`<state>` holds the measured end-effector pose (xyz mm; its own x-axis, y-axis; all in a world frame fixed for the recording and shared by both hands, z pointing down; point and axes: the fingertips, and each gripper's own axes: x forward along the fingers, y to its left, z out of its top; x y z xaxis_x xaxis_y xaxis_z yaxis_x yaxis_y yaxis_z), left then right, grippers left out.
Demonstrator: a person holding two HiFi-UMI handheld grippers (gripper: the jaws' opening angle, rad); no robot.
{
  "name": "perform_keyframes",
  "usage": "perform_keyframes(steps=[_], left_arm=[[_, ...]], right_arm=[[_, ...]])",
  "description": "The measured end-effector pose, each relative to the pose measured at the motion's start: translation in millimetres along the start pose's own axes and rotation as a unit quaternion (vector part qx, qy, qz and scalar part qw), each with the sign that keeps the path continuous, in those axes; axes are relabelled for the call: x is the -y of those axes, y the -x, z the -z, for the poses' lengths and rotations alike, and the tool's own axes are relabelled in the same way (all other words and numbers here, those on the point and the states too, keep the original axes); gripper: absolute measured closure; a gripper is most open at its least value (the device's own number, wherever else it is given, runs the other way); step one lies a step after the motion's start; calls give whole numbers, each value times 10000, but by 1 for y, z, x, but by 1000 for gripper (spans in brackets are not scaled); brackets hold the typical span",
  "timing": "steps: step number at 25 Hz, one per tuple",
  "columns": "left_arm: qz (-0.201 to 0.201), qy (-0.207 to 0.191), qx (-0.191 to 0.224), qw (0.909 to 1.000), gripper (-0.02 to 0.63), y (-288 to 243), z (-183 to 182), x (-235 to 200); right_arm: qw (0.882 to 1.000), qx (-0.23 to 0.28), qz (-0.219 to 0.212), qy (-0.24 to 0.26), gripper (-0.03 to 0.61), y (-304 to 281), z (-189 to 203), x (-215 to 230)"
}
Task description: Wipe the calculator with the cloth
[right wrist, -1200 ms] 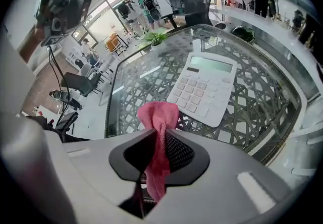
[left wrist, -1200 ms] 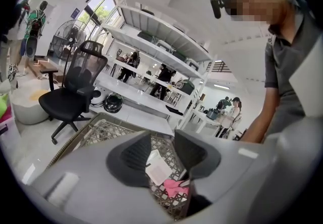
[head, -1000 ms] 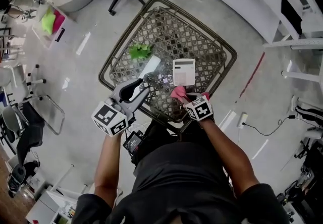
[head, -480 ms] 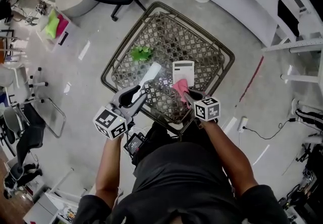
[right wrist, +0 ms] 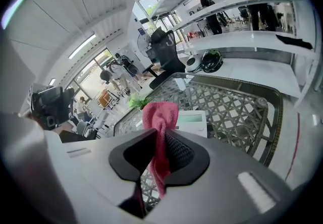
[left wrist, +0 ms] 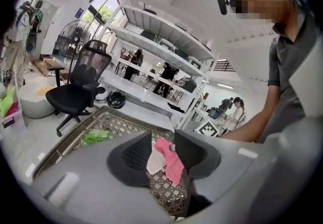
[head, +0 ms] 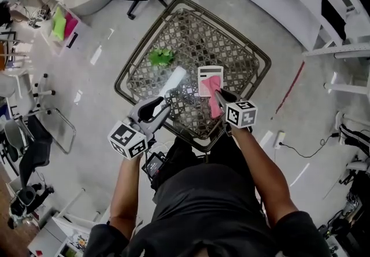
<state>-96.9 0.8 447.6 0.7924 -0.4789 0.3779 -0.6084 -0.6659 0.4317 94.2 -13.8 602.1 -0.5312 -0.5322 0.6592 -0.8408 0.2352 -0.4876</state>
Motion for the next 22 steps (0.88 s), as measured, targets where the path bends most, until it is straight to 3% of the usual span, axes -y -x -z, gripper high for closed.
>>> perform_keyframes(steps=[10,15,22], left_arm=[[-154,174,-146,9996,445,-1,21,-8],[-135,225,-137,9996,445,-7,24,-8],[-96,303,-207,9993,445,-12,33,-5]], right_arm=[[9991,-216,296,207,528,-39,-4,32],[9962,-602,521,363,528,-52,6,48],[9953,-695,519,426,528,-62,11,53]])
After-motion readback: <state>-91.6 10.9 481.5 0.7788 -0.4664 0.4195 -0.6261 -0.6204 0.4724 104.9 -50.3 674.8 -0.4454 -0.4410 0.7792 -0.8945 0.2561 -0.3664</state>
